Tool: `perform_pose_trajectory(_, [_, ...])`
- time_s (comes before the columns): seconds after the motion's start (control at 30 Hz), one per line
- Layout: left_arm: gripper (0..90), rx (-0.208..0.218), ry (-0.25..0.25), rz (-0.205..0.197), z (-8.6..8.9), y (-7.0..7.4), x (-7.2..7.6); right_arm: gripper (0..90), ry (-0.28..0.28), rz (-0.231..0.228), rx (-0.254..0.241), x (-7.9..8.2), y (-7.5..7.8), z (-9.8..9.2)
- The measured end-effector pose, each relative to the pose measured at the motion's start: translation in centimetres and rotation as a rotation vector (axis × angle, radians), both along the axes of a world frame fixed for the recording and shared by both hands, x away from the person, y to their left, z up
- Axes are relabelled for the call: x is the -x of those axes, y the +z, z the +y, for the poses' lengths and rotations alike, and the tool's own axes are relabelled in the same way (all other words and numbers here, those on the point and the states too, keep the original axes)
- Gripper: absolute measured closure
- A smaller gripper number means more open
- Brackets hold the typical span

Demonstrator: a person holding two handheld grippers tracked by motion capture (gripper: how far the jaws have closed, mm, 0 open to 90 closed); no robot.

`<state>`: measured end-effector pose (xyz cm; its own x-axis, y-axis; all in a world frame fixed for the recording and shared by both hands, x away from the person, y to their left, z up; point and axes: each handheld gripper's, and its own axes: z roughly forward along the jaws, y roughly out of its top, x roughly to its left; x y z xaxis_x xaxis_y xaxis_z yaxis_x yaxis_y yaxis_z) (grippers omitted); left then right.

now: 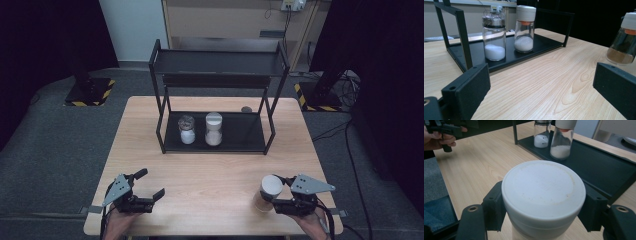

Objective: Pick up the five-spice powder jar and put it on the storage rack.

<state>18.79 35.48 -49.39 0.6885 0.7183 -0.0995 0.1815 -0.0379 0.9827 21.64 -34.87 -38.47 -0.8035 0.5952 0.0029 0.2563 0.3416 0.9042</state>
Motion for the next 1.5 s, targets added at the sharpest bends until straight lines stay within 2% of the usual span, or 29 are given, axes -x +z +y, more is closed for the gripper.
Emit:
perform_pose_trajectory(0.4, [0.0, 0.0, -0.002, 0.001, 0.0, 0.0, 0.0, 34.0, 0.032, 0.017, 0.003, -2.5, 2.4, 1.9])
perform_pose_trajectory(0.57, [0.0, 0.002, -0.001, 0.002, 0.0, 0.0, 0.0, 34.0, 0.029, 0.027, -0.004, -3.6, 3.1, 2.5])
perform_pose_trajectory(0.8, [0.0, 0.004, -0.002, 0.001, 0.0, -0.1, 0.0, 34.0, 0.027, 0.017, 0.0, -4.7, 4.1, 3.4])
perform_pose_trajectory(1.27, [0.0, 0.006, -0.006, 0.002, 0.1, -0.1, -0.1, 34.0, -0.007, 0.018, -0.037, -7.4, 6.0, 4.7])
perform_pose_trajectory(1.5, [0.0, 0.007, -0.006, 0.002, 0.1, -0.1, -0.1, 34.0, -0.038, 0.0, -0.023, -8.9, 7.2, 5.7])
